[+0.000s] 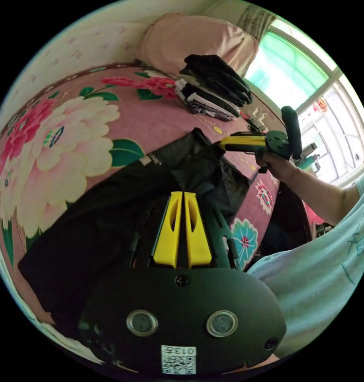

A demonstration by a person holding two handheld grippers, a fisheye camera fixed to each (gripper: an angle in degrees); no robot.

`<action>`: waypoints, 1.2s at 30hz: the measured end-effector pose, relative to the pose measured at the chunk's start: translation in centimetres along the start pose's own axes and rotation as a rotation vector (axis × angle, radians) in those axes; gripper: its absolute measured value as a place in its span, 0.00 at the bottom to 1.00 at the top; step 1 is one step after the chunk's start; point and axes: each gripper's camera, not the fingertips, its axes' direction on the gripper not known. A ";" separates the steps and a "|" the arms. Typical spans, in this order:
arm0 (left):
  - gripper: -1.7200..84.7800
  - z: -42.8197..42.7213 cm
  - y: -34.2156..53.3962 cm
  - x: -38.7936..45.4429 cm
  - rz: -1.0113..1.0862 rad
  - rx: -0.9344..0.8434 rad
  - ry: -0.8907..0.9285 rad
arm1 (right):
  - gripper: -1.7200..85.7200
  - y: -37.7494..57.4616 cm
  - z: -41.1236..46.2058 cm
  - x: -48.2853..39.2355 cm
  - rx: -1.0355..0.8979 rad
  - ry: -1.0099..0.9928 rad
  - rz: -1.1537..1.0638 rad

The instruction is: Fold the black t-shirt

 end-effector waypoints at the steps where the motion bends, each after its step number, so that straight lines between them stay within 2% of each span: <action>1: 0.04 0.4 0.9 -0.7 -0.047 -0.003 0.004 | 0.04 -1.5 1.3 0.1 -0.007 -0.012 -0.009; 5: 0.09 2.3 3.7 -3.7 -0.217 -0.055 0.120 | 0.08 -5.5 4.9 1.6 -0.077 -0.085 0.021; 10: 0.13 1.7 6.4 -5.8 -0.261 -0.063 0.150 | 0.10 -5.1 3.0 4.1 -0.064 -0.092 0.159; 15: 0.15 1.6 6.6 -6.5 -0.193 -0.068 0.110 | 0.10 -2.3 3.1 3.8 -0.100 -0.112 0.222; 19: 0.17 2.4 5.3 -6.6 -0.138 -0.103 0.065 | 0.10 -3.8 4.2 3.5 -0.102 -0.132 0.232; 22: 0.16 3.0 4.9 -7.9 -0.200 -0.094 0.143 | 0.10 -5.6 4.8 3.1 -0.122 -0.149 0.189; 25: 0.07 3.8 5.4 -9.2 -0.265 -0.143 0.189 | 0.10 -6.6 5.8 2.1 -0.179 -0.161 0.149; 26: 0.05 3.3 5.9 -9.4 -0.287 -0.090 0.178 | 0.09 -6.7 6.4 1.6 -0.215 -0.170 0.136; 29: 0.04 1.7 7.3 -9.4 -0.299 0.008 0.149 | 0.08 -6.6 8.0 0.2 -0.290 -0.131 0.092; 31: 0.04 1.1 8.4 -9.4 -0.310 0.043 0.133 | 0.06 -6.7 8.0 -0.1 -0.262 -0.109 0.101; 36: 0.08 1.5 11.6 -10.2 -0.354 0.000 0.179 | 0.03 -6.5 7.6 0.8 -0.290 -0.088 0.117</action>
